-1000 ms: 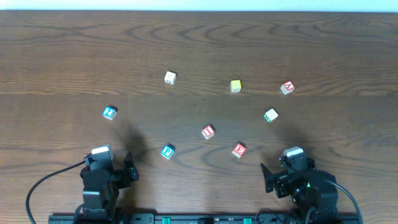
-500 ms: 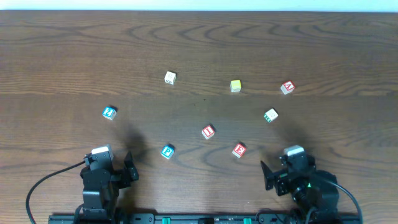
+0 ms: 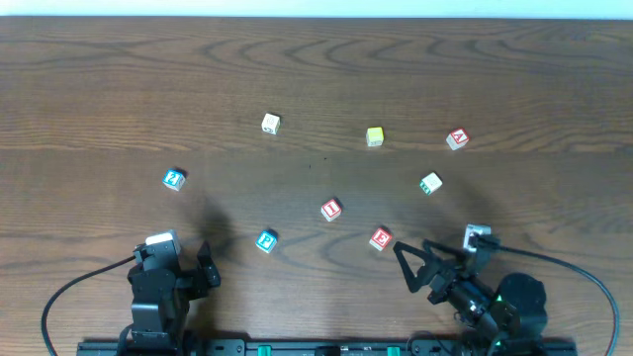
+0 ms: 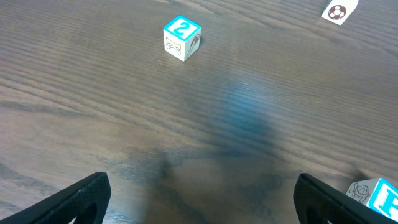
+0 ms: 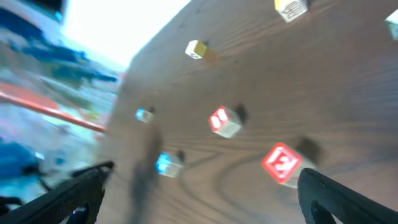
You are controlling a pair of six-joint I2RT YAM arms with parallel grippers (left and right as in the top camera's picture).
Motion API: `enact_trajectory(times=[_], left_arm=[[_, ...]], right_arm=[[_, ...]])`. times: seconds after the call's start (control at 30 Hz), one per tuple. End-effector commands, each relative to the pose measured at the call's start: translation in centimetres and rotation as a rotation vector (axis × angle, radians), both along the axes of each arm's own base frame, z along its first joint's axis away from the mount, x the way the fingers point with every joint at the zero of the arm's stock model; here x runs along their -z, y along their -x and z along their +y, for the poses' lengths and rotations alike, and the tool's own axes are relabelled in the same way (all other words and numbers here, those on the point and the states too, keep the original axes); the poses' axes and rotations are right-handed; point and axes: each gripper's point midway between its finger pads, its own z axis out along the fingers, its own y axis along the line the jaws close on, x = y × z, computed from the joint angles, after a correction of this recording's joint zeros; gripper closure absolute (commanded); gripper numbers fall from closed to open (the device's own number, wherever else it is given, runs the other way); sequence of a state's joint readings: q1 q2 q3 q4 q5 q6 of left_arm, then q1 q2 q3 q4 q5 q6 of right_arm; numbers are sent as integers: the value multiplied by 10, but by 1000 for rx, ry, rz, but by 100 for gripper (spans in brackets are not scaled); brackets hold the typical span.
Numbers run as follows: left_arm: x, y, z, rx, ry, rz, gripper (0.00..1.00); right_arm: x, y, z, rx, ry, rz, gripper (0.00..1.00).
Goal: Spell out Ai2
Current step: 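Move the right gripper over the red 'I' block and lower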
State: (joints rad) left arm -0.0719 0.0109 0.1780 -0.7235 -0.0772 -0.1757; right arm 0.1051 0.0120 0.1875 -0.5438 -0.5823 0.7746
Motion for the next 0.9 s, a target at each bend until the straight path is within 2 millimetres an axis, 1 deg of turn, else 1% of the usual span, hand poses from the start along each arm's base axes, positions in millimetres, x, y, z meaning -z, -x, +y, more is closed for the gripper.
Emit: enact_trajectory(times=[0.0, 0.03, 0.07, 0.13, 0.2, 0.27, 0.3, 0.37, 0.43, 0.53, 0.6, 0.67, 0.77, 0.87], left_arm=[[8, 2, 0, 2, 0, 20, 5], [8, 2, 0, 2, 0, 20, 5], [8, 2, 0, 2, 0, 20, 5], [8, 2, 0, 2, 0, 19, 5], [8, 2, 0, 2, 0, 20, 5], [8, 2, 0, 2, 0, 20, 5], [8, 2, 0, 2, 0, 20, 5], [8, 2, 0, 2, 0, 20, 5], [8, 2, 0, 2, 0, 19, 5], [8, 2, 0, 2, 0, 19, 5], [8, 2, 0, 2, 0, 20, 5], [8, 2, 0, 2, 0, 20, 5], [8, 2, 0, 2, 0, 20, 5], [8, 2, 0, 2, 0, 20, 5]], right_arm=[[-21, 3, 11, -43, -134, 2, 1], [-35, 3, 16, -84, -149, -59, 1], [-45, 3, 19, -113, -157, -101, 1], [-58, 2, 25, -159, -171, -143, 1], [-63, 1, 31, -204, -180, -145, 1], [-64, -3, 37, -250, -162, -125, 1], [-64, -6, 40, -273, -136, -116, 1], [-70, -14, 50, -333, -72, -122, 1], [-71, -24, 57, -356, -15, -102, 4], [-57, -44, 65, -366, 169, -11, 2], [-41, -54, 74, -390, 319, 70, 3], [-24, -63, 76, -383, 462, 137, 2], [-2, -72, 81, -394, 631, 200, 1], [21, -77, 92, -430, 748, 236, 1]])
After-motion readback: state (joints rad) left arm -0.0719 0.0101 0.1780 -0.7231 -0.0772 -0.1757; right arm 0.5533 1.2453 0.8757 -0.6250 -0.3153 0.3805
